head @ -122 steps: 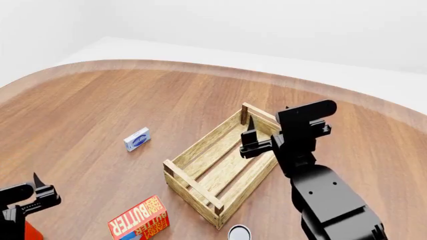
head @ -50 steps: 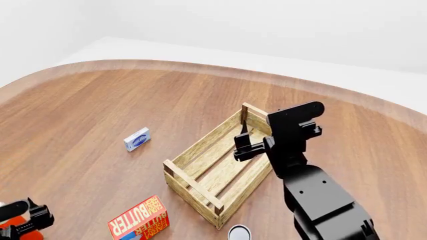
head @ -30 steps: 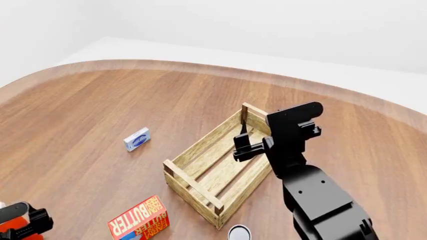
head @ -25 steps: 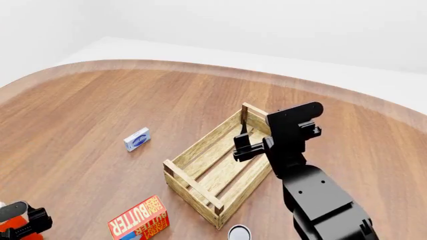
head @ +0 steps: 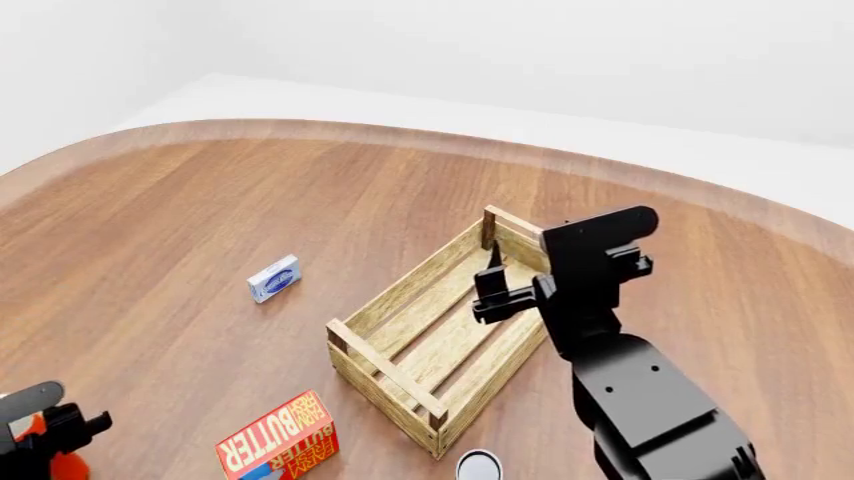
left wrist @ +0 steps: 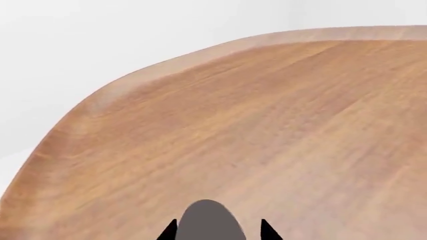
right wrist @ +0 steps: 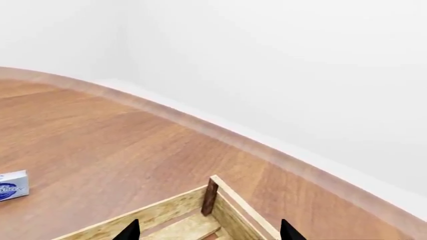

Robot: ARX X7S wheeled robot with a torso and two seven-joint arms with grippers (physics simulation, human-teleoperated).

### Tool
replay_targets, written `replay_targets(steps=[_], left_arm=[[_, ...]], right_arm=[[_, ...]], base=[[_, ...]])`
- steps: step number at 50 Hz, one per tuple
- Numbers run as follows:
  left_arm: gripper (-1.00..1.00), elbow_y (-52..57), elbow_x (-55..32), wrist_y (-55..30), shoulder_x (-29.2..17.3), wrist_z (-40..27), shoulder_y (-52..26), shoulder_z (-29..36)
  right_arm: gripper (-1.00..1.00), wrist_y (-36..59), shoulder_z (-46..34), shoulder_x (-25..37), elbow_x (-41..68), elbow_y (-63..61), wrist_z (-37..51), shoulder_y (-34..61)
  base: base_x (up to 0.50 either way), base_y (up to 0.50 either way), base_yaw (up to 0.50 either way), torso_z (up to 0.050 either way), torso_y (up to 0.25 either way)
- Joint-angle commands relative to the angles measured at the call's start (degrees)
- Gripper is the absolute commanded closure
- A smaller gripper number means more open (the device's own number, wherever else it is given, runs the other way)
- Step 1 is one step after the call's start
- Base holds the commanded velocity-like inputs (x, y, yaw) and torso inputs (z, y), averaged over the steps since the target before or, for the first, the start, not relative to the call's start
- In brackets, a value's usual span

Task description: Pick up the ketchup, and put it in the wooden tray.

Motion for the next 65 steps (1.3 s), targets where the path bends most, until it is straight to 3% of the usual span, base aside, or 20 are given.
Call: replay_targets(steps=[1,7,17,24,34,39,60,62,65], left_arm=[[1.0,-0.7,-0.6,0.3,0.2,0.9,-1.1,0.5],[1.0,1.8,-1.1,-1.3,0.3,1.1,-0.4,0.5],[1.0,16.4,-1.9,-9.3,0.0,1.2,0.2,2.0],[1.0,26.0,-0.4,-18.0,-0.4,1.3,-6.9,7.2],[1.0,27.2,3.0,-26.3,2.6,5.7,-21.6,19.3],[1.0,23.0,3.4,-27.8,6.4,8.4,-29.0,23.9],[1.0,-11.7,4.5,-13.6,24.0,12.9,-50.8,32.9],[1.0,-17.0,0.4,-10.2,24.9,11.9,-52.9,37.8],[1.0,-20.8,-15.6,-7.0,25.0,8.6,-55.1,54.6]], right_arm=[[-1.0,-0.1,0.4,0.2,0.3,-0.4,0.5,-0.4],[-1.0,-0.2,0.5,0.2,0.4,-0.5,0.7,-0.4],[-1.0,-0.3,1.6,0.8,1.2,-2.2,1.1,-1.2],[-1.0,0.4,4.0,1.9,2.6,-5.1,1.6,-2.0],[-1.0,1.7,7.2,3.4,4.5,-7.6,1.6,-1.8],[-1.0,2.0,8.8,4.4,5.2,-8.1,1.5,-1.7],[-1.0,0.8,19.3,9.1,9.0,-14.3,2.5,-11.2],[-1.0,0.2,20.1,9.3,9.2,-14.7,2.4,-12.4],[-1.0,-0.7,21.8,9.6,9.8,-15.3,2.4,-14.2]], base=[[0.0,0.0,0.0,0.0,0.0],[0.0,0.0,0.0,0.0,0.0],[0.0,0.0,0.0,0.0,0.001],[0.0,0.0,0.0,0.0,0.0],[0.0,0.0,0.0,0.0,0.0],[0.0,0.0,0.0,0.0,0.002],[0.0,0.0,0.0,0.0,0.0],[0.0,0.0,0.0,0.0,0.0],[0.0,0.0,0.0,0.0,0.003]])
